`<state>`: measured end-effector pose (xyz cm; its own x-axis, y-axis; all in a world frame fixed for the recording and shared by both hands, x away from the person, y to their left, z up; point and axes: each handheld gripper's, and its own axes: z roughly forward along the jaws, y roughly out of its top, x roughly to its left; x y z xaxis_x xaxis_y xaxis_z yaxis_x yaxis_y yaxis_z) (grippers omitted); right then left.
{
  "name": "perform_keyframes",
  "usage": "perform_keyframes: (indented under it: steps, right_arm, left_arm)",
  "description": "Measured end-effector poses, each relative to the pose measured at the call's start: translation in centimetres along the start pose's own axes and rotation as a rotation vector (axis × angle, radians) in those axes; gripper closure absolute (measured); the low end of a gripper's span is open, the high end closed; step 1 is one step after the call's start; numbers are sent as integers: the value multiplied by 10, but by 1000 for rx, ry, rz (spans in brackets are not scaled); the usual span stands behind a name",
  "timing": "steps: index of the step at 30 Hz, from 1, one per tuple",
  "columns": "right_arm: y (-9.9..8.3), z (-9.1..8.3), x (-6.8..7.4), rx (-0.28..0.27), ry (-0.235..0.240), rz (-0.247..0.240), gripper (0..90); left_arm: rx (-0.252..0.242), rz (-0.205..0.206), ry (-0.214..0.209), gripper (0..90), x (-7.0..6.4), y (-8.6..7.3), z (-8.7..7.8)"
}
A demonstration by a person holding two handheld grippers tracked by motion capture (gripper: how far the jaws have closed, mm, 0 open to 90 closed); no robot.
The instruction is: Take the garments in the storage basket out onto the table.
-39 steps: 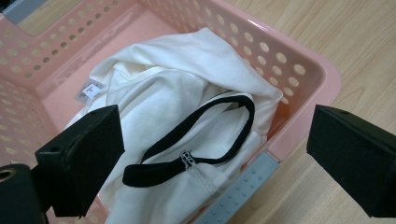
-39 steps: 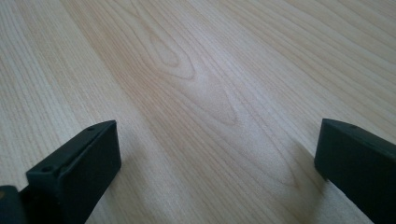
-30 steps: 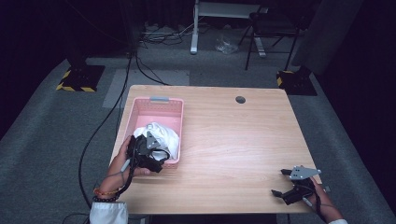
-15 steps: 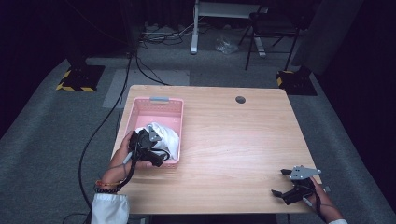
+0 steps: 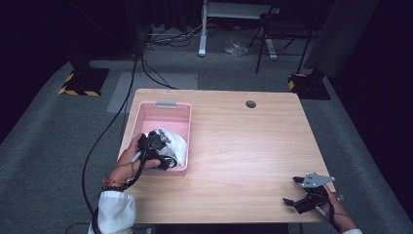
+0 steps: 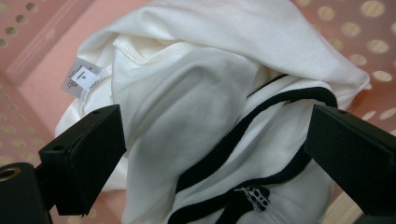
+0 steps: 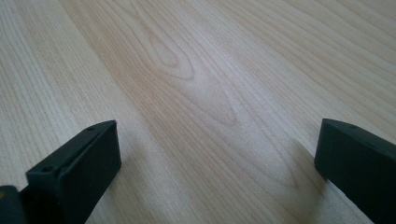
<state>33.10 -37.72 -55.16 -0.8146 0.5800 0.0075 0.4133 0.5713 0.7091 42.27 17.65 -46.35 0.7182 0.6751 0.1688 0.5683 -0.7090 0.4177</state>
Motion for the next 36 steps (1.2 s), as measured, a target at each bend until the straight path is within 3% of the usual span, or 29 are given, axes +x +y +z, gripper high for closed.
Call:
perform_keyframes:
  steps: [7,17,29,36]
  right_arm:
    - [0,0,0,0,0,0,5]
    - [0,0,0,1,0,0,5]
    - [0,0,0,0,1,0,5]
    - [0,0,0,0,2,-2,5]
  left_arm:
    - [51,9,1,52,5,4,9]
    - [96,-50,-26,54,13,8,21]
    - [205,-31,-30,42,18,18,40]
    - [273,-72,-77,25,27,17,52]
